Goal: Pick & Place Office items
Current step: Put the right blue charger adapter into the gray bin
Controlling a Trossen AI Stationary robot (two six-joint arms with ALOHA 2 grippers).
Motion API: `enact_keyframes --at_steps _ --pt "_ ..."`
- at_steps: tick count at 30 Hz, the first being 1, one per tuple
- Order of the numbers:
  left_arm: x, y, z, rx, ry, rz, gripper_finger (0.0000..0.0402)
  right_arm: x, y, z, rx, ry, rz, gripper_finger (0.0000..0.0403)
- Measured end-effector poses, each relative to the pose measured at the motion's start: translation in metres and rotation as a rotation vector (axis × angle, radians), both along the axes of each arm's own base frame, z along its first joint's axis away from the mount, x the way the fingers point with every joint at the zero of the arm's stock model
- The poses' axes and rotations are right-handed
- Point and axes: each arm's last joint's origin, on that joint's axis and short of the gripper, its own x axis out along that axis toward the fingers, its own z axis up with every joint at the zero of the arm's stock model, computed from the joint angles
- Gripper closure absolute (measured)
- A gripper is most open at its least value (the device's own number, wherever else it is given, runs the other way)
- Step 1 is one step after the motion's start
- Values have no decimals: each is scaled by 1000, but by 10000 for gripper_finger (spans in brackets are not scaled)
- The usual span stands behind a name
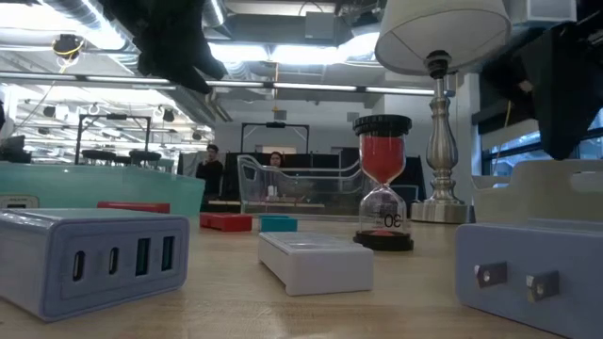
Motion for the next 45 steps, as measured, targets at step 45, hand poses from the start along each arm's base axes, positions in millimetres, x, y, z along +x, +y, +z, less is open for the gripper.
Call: enact_keyframes --at_steps 45 --pt "1 -1 0 -102 -41 18 136 -3 -3 -41 -61 178 -170 136"
